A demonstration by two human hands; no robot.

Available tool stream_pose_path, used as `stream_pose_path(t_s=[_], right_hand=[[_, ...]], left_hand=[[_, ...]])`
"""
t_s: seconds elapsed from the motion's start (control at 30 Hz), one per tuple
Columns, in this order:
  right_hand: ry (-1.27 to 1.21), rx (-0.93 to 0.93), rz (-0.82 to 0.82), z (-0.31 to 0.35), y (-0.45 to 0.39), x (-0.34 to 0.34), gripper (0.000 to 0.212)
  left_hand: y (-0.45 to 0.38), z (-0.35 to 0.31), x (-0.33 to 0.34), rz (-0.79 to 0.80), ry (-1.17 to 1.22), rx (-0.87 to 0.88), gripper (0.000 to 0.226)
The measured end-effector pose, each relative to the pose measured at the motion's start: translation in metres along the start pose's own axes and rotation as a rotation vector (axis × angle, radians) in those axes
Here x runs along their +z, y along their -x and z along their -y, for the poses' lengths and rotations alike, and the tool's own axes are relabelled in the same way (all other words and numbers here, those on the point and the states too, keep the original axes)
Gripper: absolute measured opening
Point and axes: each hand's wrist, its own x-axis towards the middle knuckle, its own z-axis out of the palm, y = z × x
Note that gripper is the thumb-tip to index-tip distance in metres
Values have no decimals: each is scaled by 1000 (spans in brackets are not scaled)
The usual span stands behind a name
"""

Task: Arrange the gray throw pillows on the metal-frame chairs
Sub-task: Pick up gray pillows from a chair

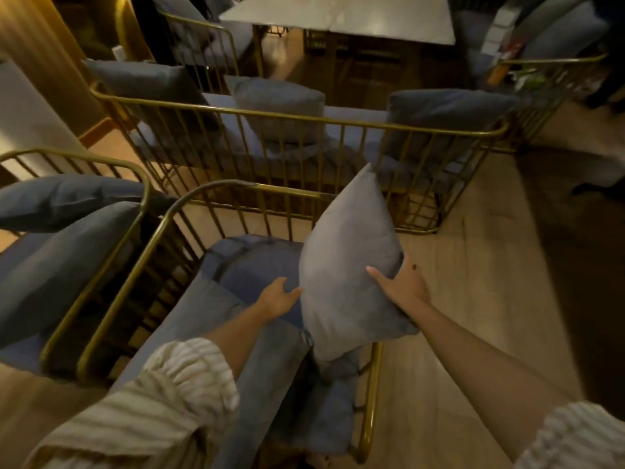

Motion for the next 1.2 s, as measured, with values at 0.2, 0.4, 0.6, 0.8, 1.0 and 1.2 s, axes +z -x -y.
stream_pose_path(t_s=[0.2, 0.4, 0.6, 0.8, 1.0, 1.2], right_hand=[[-32, 45, -54, -6, -30, 14, 112], [-61, -88, -150, -13, -38, 19, 28], [-177, -315, -158, 11, -32, 3, 13], [-385, -426, -67, 60, -23, -61, 20], [-636, -455, -9, 91, -15, -115, 28], [-795, -403, 52, 103, -11, -108, 27]], left_hand=[[-89, 2, 62, 134, 176, -111, 76], [-108, -7, 99, 40, 464, -279, 91], [-103, -21, 88, -16, 769, -298, 100], [-78, -32, 56, 56, 1057, -253, 100], [-57, -22, -2, -24, 1161, -154, 81], [-41, 22, -65, -91, 1223, -167, 96]])
